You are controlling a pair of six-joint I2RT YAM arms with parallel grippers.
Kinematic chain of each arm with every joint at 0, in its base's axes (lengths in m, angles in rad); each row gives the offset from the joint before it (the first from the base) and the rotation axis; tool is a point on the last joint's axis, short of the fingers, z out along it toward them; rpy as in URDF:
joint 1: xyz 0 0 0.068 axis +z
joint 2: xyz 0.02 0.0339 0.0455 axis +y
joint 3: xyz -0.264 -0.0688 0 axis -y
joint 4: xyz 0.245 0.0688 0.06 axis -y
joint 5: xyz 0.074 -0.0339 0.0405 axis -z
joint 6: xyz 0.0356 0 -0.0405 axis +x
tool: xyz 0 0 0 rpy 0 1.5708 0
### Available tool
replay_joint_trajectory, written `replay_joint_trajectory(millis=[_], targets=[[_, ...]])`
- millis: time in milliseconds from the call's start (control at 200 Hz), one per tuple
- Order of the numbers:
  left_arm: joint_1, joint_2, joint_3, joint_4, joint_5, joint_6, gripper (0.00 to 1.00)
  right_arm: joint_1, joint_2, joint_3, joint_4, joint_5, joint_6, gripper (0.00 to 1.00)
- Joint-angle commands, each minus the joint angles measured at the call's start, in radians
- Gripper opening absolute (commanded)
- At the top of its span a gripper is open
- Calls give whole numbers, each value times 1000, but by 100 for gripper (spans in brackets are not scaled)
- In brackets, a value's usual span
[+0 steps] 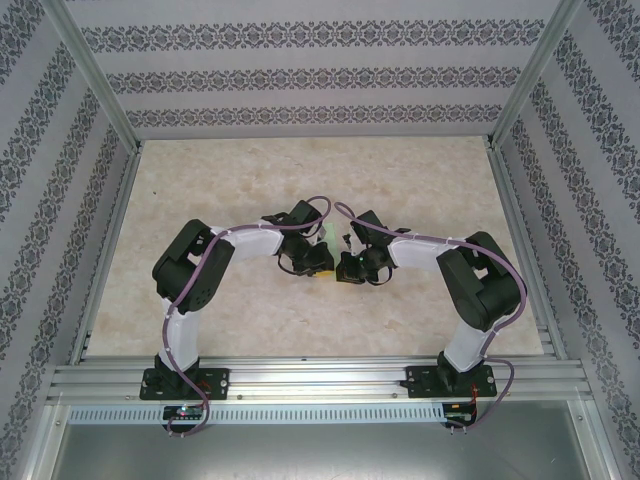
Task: Fold a paper plane with a square sheet of paper (fold left side to right side)
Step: Third fold the triangle at the center of the table.
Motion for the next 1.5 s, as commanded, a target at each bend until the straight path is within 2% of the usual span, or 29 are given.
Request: replay_joint_trajectory(millis=[0, 420, 654, 889, 1049, 1209, 1394, 1494], targets=[[34, 33, 24, -47, -105, 43, 17, 6, 81, -46, -72, 80, -6, 7], [147, 37, 49, -153, -225, 143, 18, 7, 75, -64, -64, 84, 4, 7], [218, 29, 43, -160, -223, 187, 18, 7, 64, -63, -48, 71, 8, 7], [229, -18, 94, -154, -160, 199, 20, 8, 59, -57, -40, 64, 12, 7], [208, -97, 46, -98, -91, 170, 21, 8, 61, -58, -41, 63, 12, 7], [137, -144, -2, -68, -42, 138, 21, 7, 65, -55, -47, 66, 10, 7], [23, -129, -39, -11, -29, 66, 19, 8, 69, -53, -52, 71, 10, 7], [-10, -89, -39, 23, -16, 32, 18, 8, 69, -49, -57, 72, 8, 7]])
